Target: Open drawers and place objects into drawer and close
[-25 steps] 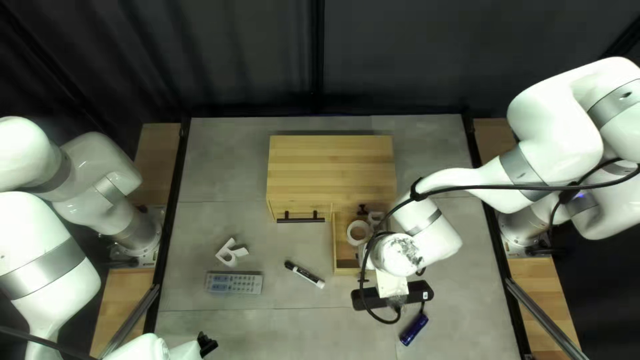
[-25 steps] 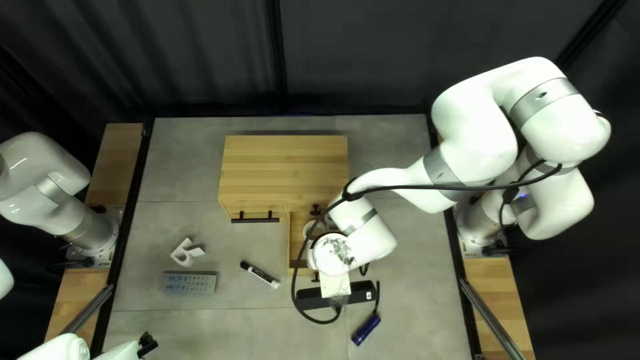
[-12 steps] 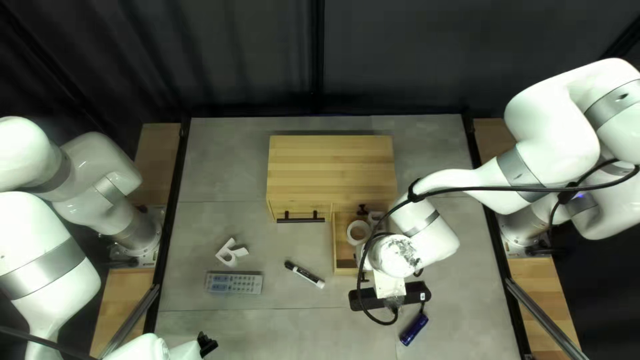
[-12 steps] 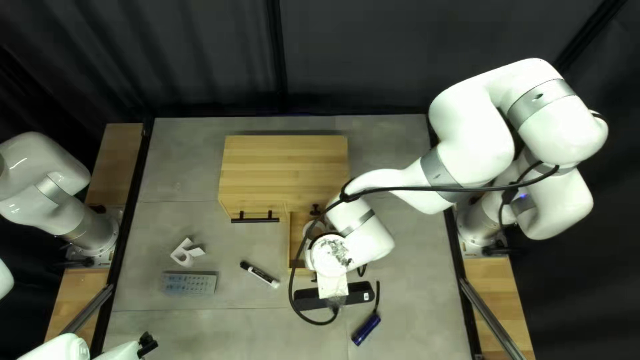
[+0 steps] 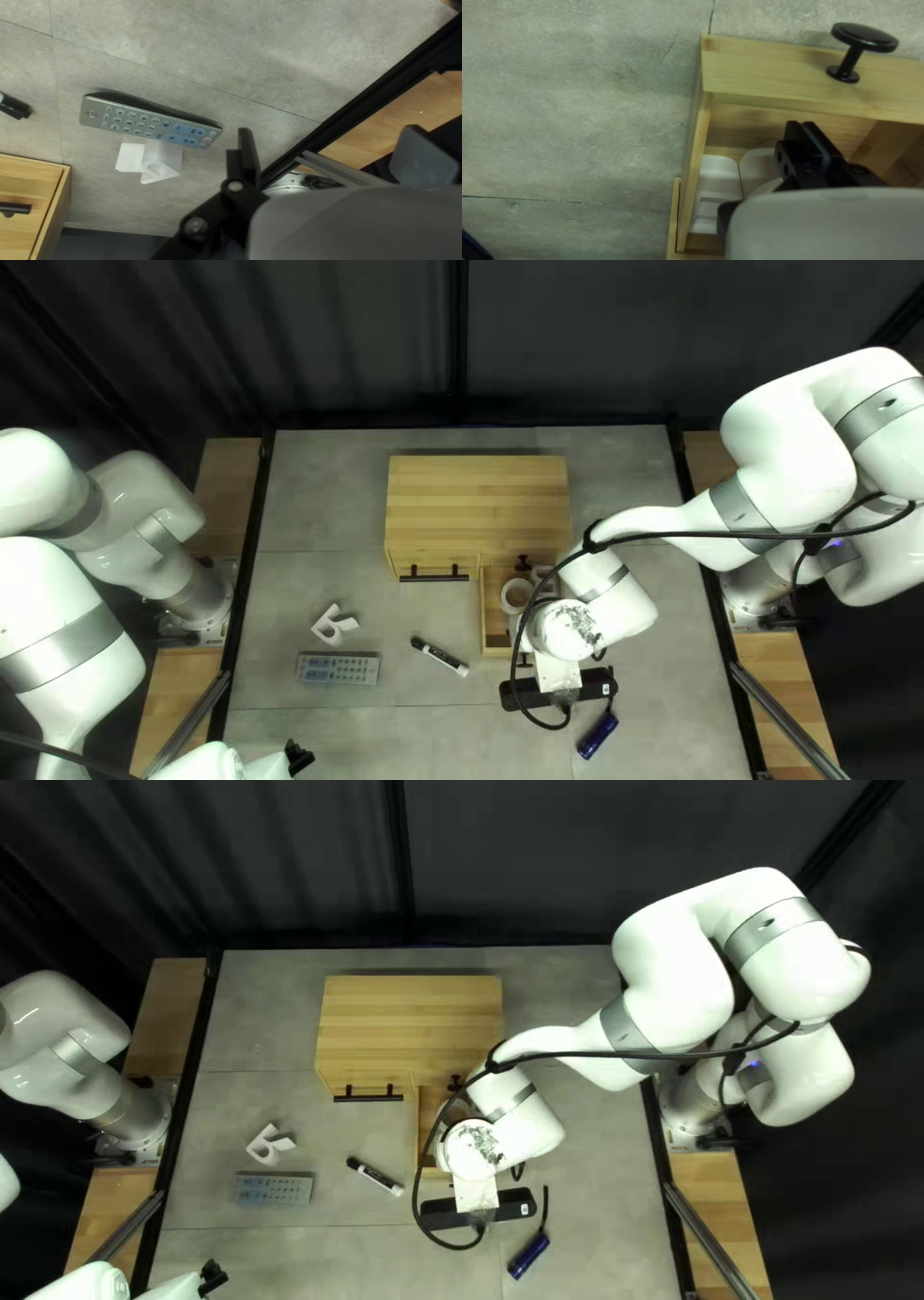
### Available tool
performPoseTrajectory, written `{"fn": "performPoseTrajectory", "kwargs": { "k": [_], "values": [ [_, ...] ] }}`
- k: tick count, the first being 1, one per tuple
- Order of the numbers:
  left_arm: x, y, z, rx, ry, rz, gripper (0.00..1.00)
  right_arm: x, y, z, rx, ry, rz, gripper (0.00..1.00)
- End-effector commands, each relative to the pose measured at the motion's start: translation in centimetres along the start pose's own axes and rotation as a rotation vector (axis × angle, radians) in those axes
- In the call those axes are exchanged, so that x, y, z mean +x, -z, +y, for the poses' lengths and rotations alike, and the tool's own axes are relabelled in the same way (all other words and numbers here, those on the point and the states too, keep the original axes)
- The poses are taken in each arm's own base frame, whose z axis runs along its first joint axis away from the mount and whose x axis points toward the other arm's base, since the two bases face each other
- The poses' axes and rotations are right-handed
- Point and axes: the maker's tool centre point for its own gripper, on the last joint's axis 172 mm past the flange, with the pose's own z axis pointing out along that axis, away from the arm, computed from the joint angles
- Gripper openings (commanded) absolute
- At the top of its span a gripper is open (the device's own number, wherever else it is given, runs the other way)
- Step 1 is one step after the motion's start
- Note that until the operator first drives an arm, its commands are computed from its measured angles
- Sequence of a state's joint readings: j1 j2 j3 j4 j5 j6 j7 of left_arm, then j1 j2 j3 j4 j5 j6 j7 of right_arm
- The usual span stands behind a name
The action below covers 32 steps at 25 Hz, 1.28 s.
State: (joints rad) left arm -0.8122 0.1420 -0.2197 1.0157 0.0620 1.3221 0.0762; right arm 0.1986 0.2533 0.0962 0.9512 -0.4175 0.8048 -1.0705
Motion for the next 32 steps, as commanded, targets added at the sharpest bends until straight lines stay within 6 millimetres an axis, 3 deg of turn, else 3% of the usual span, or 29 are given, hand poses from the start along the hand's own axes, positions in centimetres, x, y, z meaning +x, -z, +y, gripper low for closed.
{"fn": "performPoseTrajectory", "kwargs": {
  "k": [1,14,32],
  "values": [
    [0.0,0.0,0.0,0.0,0.0,0.0,1.0,0.2,0.1,0.4,0.001,0.004,0.0,0.0],
    [0.0,0.0,0.0,0.0,0.0,0.0,1.0,-1.1,-0.8,0.9,0.011,-0.002,-0.02,0.0],
    [0.0,0.0,0.0,0.0,0.0,0.0,1.0,-4.9,-2.0,0.8,0.037,-0.038,-0.081,0.0]
  ]
}}
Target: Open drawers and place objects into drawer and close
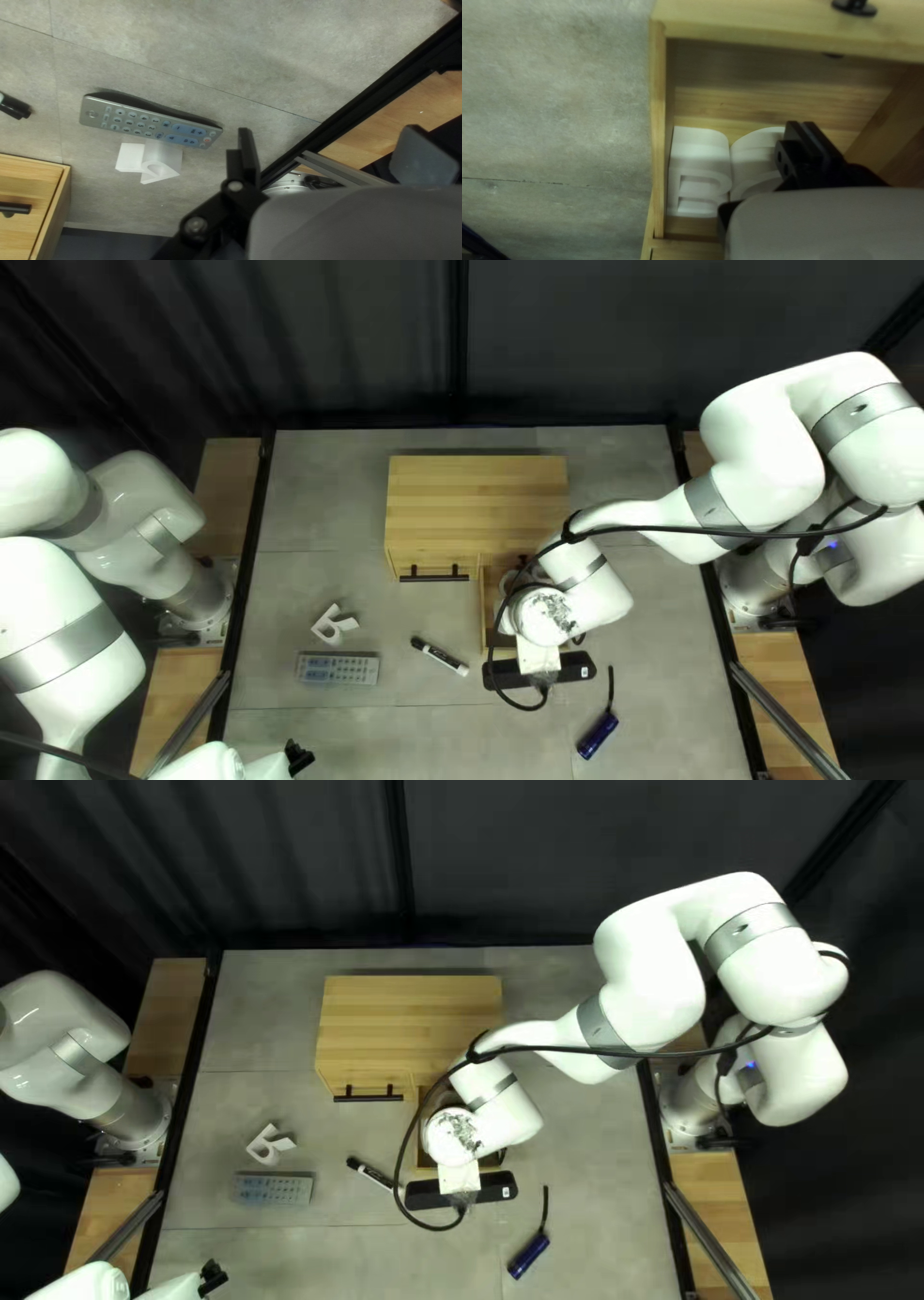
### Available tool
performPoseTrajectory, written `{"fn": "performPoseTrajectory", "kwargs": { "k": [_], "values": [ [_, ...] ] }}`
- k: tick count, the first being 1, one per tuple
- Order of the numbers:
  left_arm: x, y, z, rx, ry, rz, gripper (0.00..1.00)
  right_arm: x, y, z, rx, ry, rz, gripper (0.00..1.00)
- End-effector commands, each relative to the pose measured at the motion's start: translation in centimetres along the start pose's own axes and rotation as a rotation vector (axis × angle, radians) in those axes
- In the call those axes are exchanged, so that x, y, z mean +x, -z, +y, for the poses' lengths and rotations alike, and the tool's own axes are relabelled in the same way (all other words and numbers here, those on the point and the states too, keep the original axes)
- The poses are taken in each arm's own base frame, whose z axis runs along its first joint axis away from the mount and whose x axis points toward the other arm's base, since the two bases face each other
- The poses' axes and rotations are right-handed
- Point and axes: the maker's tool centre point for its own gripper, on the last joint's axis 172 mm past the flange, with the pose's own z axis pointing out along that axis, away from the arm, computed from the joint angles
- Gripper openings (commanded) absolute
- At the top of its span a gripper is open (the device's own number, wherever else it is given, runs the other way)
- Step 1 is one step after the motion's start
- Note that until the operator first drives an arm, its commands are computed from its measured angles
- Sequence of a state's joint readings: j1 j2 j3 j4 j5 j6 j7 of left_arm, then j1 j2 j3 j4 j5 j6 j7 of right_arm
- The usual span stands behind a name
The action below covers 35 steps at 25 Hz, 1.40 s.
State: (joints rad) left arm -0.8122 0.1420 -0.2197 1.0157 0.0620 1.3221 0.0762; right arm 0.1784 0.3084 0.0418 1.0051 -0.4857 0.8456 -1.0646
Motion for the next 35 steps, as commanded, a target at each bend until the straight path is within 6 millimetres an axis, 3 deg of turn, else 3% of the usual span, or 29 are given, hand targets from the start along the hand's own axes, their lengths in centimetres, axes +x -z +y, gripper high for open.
{"fn": "performPoseTrajectory", "kwargs": {
  "k": [1,13,18,21,25,26,27,28,35],
  "values": [
    [0.0,0.0,0.0,0.0,0.0,0.0,1.0,-0.5,-0.1,-0.2,0.004,-0.011,-0.01,0.0],
    [0.0,0.0,0.0,0.0,0.0,0.0,1.0,-0.3,1.0,-0.4,-0.003,-0.019,-0.021,0.0],
    [0.0,0.0,0.0,0.0,0.0,0.0,1.0,0.9,4.2,-0.6,-0.013,-0.026,-0.038,0.0],
    [0.0,0.0,0.0,0.0,0.0,0.0,1.0,1.6,7.2,-1.1,-0.023,-0.033,-0.061,0.0],
    [0.0,0.0,0.0,0.0,0.0,0.0,1.0,2.2,9.3,-2.1,-0.024,-0.054,-0.066,0.0],
    [0.0,0.0,0.0,0.0,0.0,0.0,1.0,2.4,9.8,-2.5,-0.019,-0.065,-0.064,0.89],
    [0.0,0.0,0.0,0.0,0.0,0.0,1.0,2.7,10.7,-3.2,-0.002,-0.089,-0.064,0.98],
    [0.0,0.0,0.0,0.0,0.0,0.0,1.0,2.8,11.0,-3.7,0.006,-0.101,-0.064,1.0],
    [0.0,0.0,0.0,0.0,0.0,0.0,1.0,6.2,13.8,-9.8,0.105,-0.249,-0.065,1.0]
  ]
}}
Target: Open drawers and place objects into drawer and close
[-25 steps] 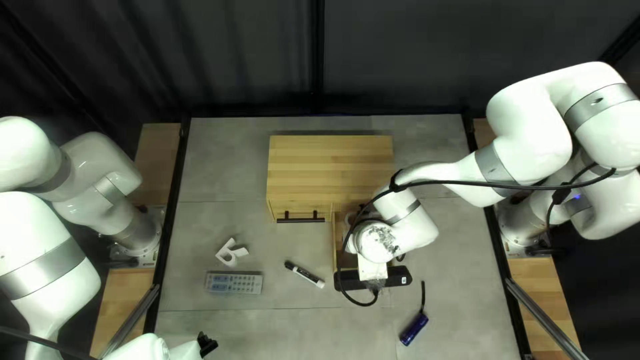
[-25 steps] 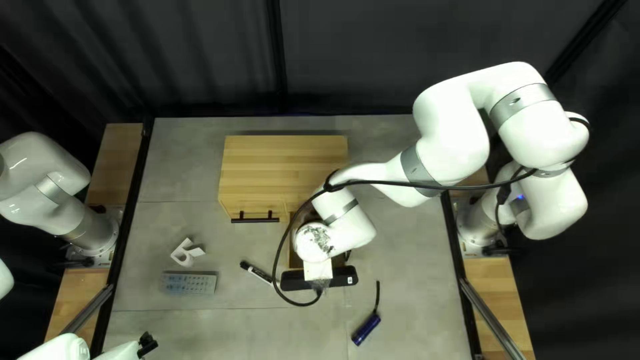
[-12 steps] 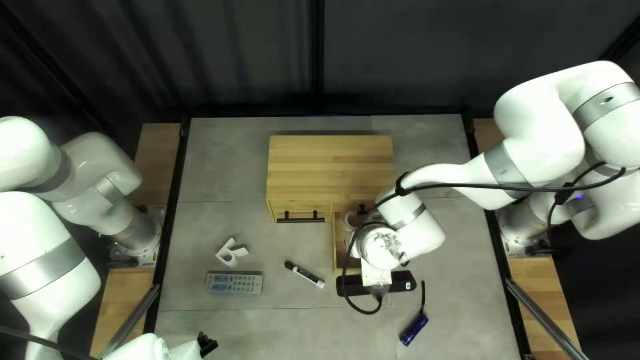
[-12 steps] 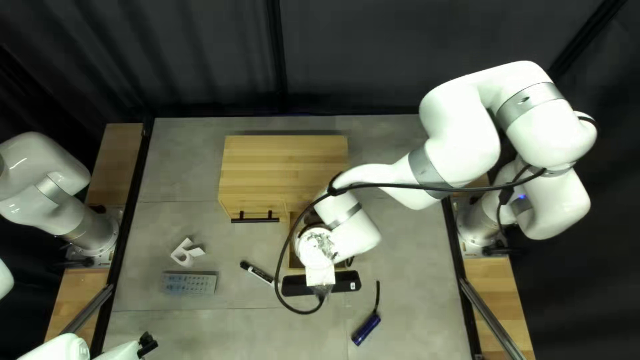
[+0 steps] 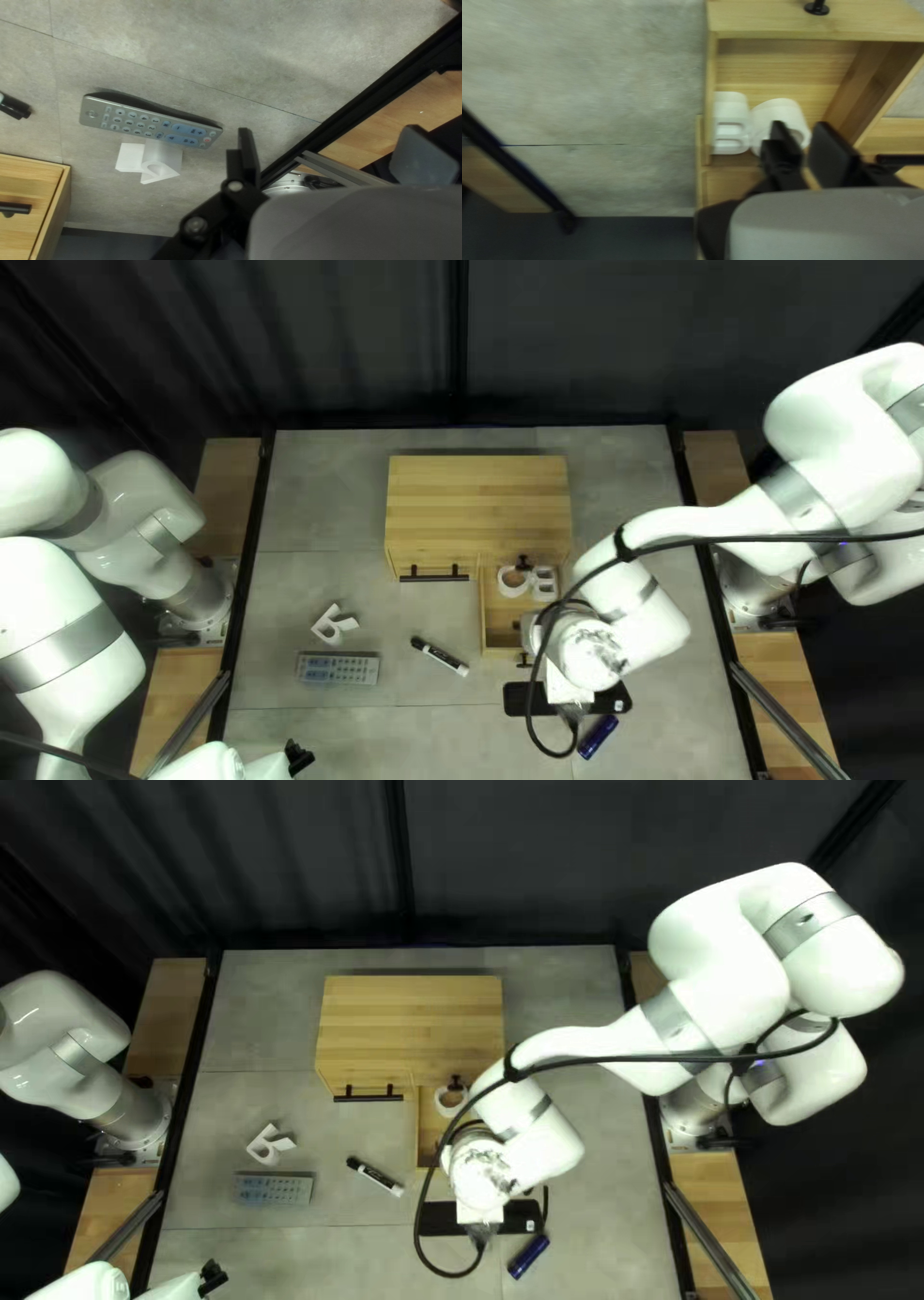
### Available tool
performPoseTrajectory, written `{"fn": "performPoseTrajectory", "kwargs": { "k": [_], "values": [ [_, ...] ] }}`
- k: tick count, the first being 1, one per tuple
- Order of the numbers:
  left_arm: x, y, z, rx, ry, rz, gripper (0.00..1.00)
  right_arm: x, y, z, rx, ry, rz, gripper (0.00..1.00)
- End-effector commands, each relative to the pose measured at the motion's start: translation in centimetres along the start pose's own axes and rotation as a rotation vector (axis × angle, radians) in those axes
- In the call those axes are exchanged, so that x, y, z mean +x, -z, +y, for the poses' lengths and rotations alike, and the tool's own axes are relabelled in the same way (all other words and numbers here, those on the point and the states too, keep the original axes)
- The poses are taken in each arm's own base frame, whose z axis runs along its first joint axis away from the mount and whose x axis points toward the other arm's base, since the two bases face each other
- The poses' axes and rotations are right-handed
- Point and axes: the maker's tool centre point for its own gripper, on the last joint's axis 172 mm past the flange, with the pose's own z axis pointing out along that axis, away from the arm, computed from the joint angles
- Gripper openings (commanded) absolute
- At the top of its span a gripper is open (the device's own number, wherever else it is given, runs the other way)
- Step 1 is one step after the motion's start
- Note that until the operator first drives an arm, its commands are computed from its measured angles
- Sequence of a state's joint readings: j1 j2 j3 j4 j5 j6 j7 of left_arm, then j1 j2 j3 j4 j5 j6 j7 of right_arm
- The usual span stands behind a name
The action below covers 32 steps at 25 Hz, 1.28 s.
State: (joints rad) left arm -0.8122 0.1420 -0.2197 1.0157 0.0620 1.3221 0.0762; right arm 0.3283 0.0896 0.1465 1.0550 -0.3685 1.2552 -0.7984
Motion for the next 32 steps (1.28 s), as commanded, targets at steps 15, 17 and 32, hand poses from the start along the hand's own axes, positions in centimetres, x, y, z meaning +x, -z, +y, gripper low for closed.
{"fn": "performPoseTrajectory", "kwargs": {
  "k": [15,17,32],
  "values": [
    [0.0,0.0,0.0,0.0,0.0,0.0,1.0,13.7,-1.3,-15.8,0.05,-0.148,0.074,1.0],
    [0.0,0.0,0.0,0.0,0.0,0.0,1.0,14.4,-1.6,-17.4,0.045,-0.154,0.079,1.0],
    [0.0,0.0,0.0,0.0,0.0,0.0,1.0,14.9,-3.2,-19.8,0.1,-0.3,0.105,1.0]
  ]
}}
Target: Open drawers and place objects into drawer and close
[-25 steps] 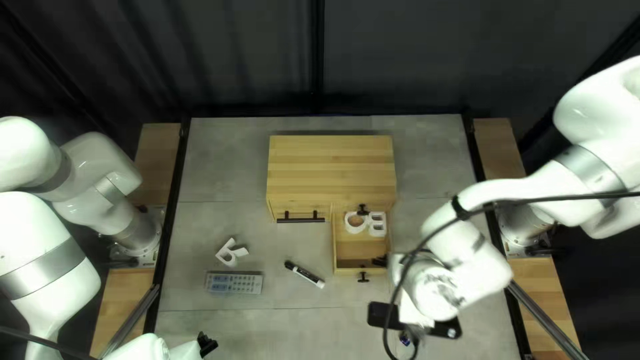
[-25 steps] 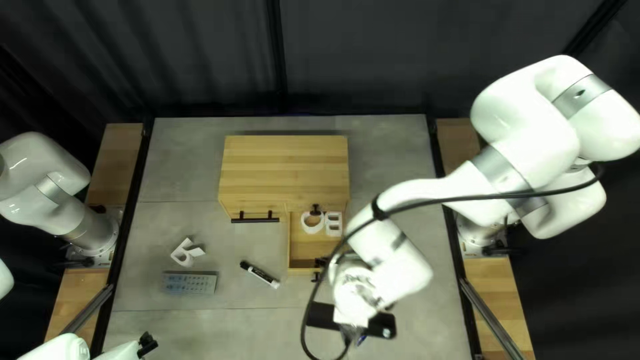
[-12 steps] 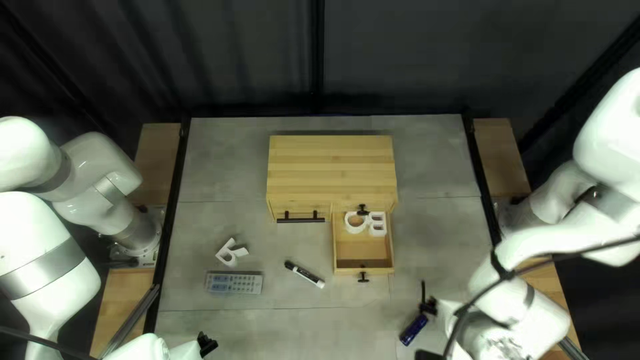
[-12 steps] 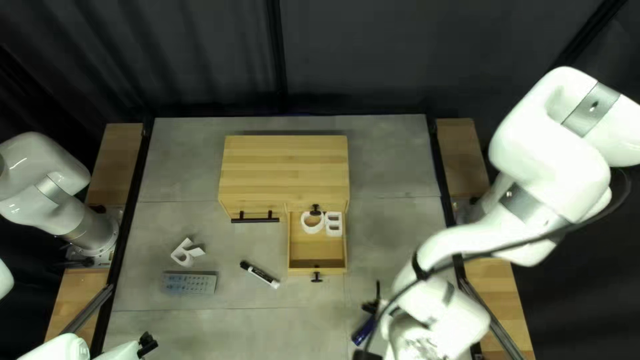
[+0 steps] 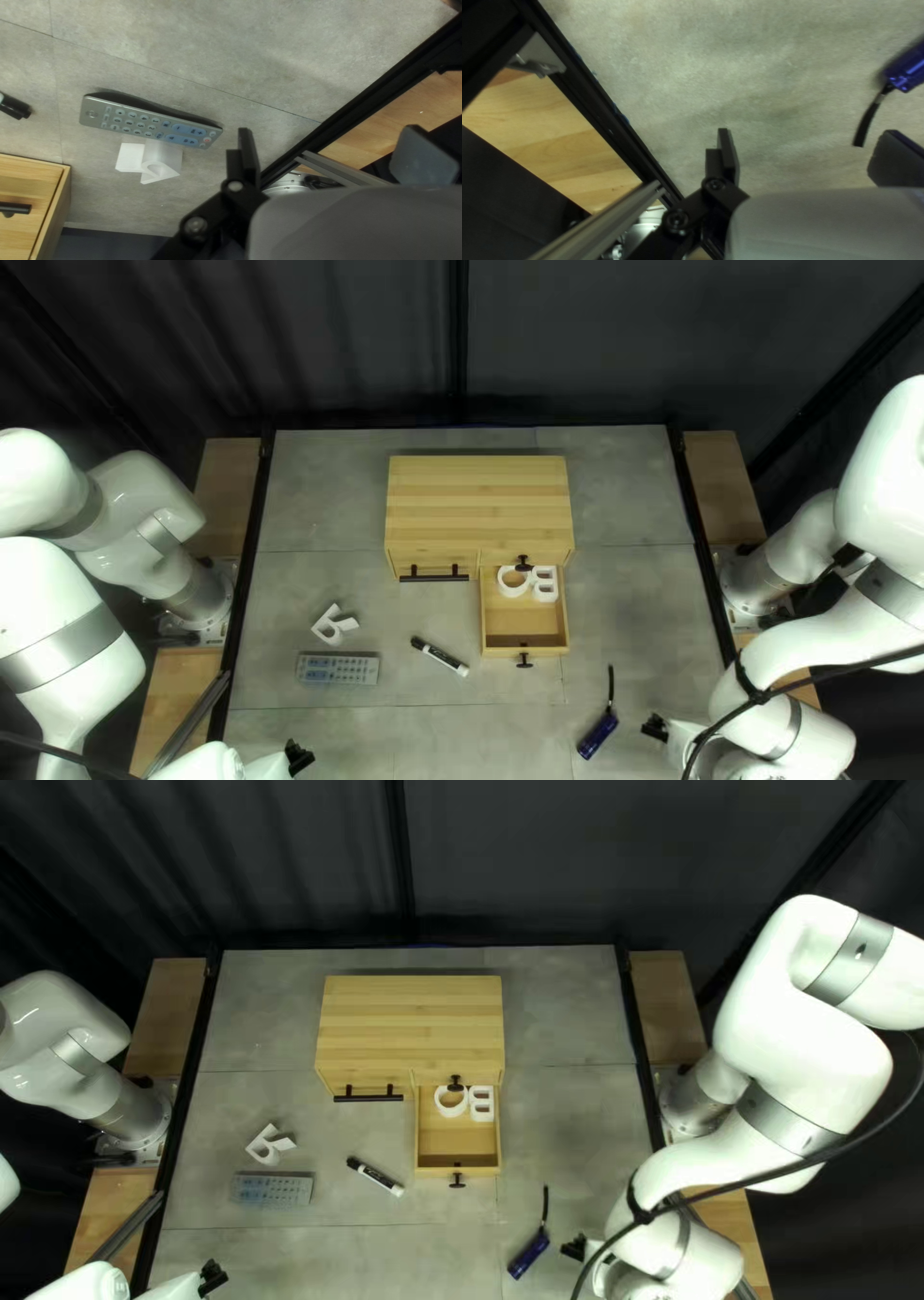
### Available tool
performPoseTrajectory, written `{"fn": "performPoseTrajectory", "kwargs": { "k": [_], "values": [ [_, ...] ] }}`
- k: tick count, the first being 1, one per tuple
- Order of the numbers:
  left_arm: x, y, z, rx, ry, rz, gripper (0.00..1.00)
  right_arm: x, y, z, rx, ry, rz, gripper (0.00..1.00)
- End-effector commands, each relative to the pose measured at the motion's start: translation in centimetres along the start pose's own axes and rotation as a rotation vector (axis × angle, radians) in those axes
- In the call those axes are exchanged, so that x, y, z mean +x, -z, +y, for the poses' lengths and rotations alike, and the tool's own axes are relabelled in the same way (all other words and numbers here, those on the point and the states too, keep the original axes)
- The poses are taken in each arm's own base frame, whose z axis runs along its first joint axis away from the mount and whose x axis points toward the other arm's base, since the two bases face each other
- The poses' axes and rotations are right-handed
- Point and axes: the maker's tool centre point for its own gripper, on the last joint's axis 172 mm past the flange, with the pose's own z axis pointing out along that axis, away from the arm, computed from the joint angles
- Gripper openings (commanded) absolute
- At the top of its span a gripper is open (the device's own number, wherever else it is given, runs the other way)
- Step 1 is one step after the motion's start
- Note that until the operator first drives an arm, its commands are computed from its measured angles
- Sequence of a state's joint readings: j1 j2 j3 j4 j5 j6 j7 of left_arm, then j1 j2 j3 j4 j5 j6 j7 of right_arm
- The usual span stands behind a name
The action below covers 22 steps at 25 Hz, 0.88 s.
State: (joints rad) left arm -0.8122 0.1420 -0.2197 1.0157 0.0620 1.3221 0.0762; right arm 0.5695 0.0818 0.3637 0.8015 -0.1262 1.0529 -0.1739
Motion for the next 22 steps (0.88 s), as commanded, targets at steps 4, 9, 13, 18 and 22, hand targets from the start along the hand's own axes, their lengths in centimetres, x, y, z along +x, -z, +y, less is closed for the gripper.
{"fn": "performPoseTrajectory", "kwargs": {
  "k": [4,9,13,18,22],
  "values": [
    [0.0,0.0,0.0,0.0,0.0,0.0,1.0,-0.5,-1.5,0.3,0.057,-0.155,0.011,1.0],
    [0.0,0.0,0.0,0.0,0.0,0.0,1.0,-0.3,-2.2,0.2,0.134,-0.221,-0.028,1.0],
    [0.0,0.0,0.0,0.0,0.0,0.0,1.0,-0.4,-2.2,-0.6,0.16,-0.248,-0.042,1.0],
    [0.0,0.0,0.0,0.0,0.0,0.0,1.0,-1.1,-2.1,-1.9,0.175,-0.286,-0.046,1.0],
    [0.0,0.0,0.0,0.0,0.0,0.0,1.0,-1.0,-2.2,-1.8,0.177,-0.309,-0.043,1.0]
  ]
}}
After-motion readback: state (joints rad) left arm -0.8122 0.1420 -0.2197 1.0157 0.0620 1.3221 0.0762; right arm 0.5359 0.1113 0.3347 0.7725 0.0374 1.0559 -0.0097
